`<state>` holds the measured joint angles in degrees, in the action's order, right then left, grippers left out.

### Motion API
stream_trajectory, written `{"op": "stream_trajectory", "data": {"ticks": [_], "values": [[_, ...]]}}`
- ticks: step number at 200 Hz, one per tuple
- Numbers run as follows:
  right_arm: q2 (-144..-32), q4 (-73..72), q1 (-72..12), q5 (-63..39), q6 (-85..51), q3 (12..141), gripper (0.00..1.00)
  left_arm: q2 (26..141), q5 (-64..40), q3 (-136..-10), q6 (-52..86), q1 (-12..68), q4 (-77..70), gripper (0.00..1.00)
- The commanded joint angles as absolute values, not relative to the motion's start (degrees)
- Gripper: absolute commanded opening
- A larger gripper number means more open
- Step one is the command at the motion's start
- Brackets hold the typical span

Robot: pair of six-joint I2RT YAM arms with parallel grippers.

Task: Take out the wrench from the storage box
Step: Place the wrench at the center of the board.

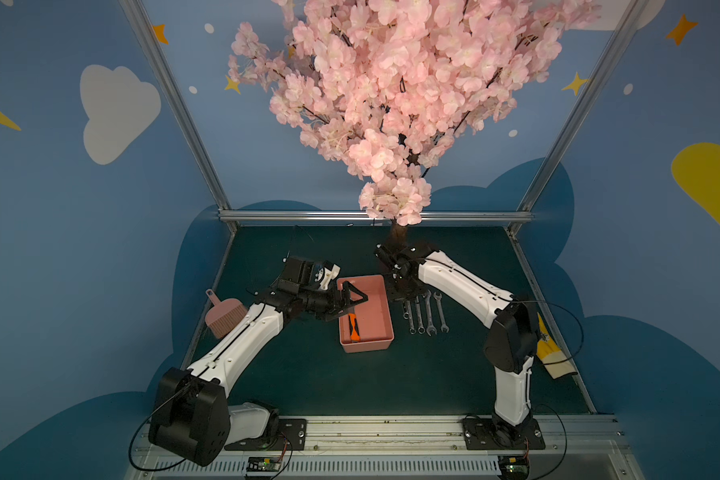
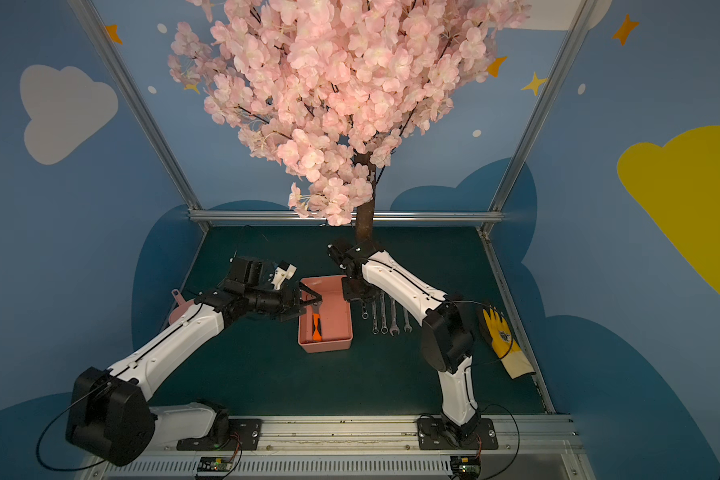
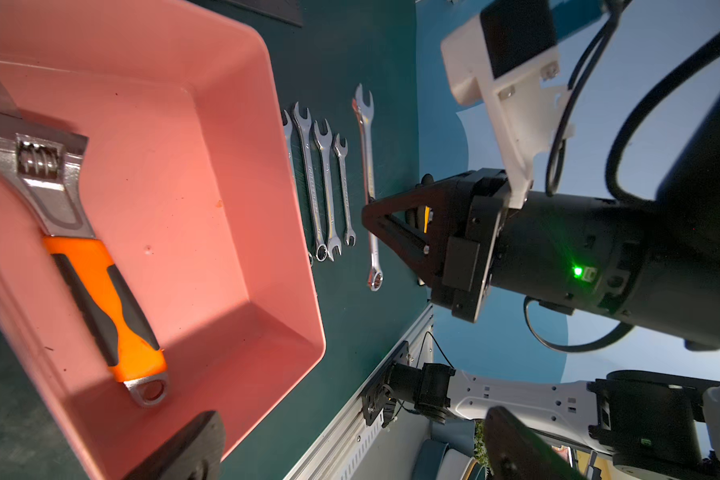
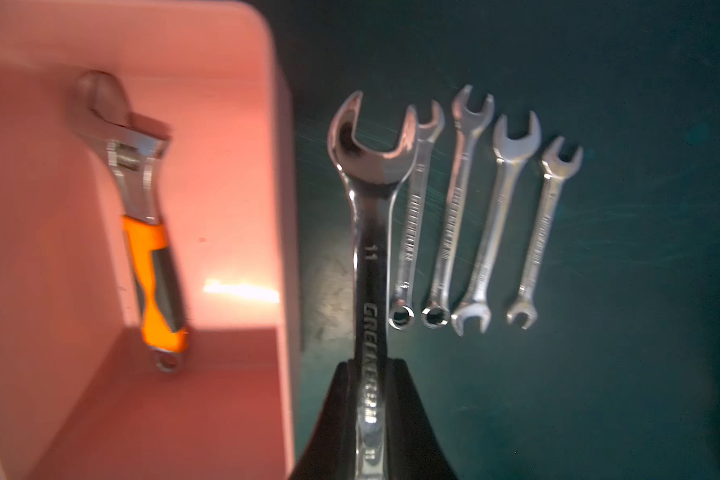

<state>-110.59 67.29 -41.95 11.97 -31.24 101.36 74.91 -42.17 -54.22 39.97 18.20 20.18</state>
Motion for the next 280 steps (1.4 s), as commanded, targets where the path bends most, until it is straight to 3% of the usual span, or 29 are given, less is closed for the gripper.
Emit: {"op": "stream_trajectory", "data": {"ticks": [1,69,163,238,280], "values": [[-104.9,63.2,-37.8,12.9,-26.3,94.9,0.00,75.7,-41.1,-56.1,40.0,18.5,19.9,1.00],[-102.0,52.2,-24.7,12.3,-15.6,78.0,0.00,77.1,-38.7,-56.7,40.6,20.2,19.9,1.00],[-110.3,45.8,-16.4,8.3,-10.3,75.6,0.00,78.5,-35.2,-57.2,40.8,21.3,20.3,1.00],[-109.7,48.5,-16.2,8.1,-9.9,76.9,0.26,80.4,-31.6,-58.7,40.9,22.6,22.7,1.00],[-104.0,53.2,-19.0,8.0,-11.5,79.0,0.35,80.9,-21.3,-61.5,41.1,26.3,27.8,1.00]]}}
